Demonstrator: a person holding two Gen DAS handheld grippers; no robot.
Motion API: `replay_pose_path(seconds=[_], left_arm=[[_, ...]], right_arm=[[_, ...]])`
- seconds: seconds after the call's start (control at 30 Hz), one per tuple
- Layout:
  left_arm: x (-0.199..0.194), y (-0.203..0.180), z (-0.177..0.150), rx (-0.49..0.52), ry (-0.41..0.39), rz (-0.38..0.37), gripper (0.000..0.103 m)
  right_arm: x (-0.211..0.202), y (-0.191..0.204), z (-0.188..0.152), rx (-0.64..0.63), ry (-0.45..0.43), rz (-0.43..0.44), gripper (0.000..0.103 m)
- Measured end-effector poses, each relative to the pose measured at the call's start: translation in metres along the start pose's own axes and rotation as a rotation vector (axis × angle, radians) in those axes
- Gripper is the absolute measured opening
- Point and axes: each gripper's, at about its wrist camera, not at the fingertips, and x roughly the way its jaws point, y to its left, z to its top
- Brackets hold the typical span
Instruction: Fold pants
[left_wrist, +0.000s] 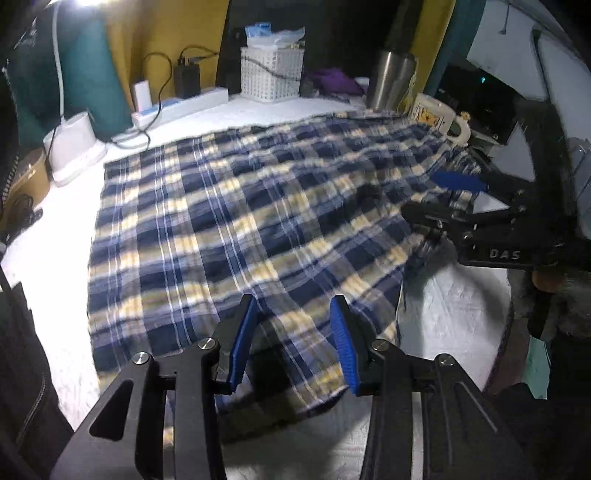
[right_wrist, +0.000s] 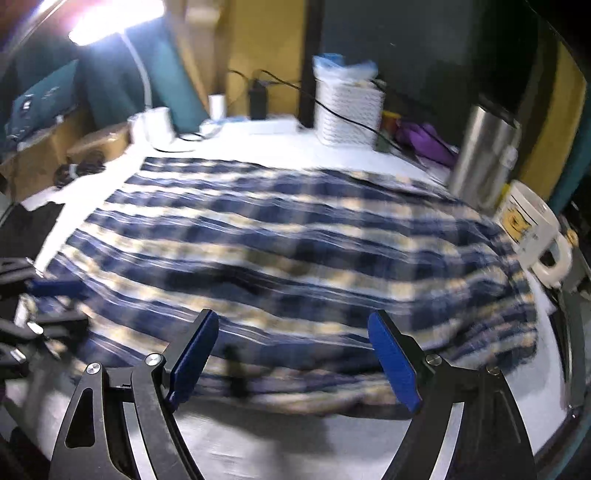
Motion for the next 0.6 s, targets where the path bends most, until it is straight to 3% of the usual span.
replay_pose_path(seconds=[0.2, 0.6], left_arm=[[-0.002, 0.006, -0.018, -0.057, 0.001, -0.013, 0.041], [-0.02, 0.012, -0.044, -0.094, -0.043, -0.015, 0.04]], right_arm=[[0.018, 0.041, -0.006, -0.056, 0.054, 0.077, 0.084], [0.01, 0.055, -0.03, -0.065, 0.07, 0.056, 0.084]])
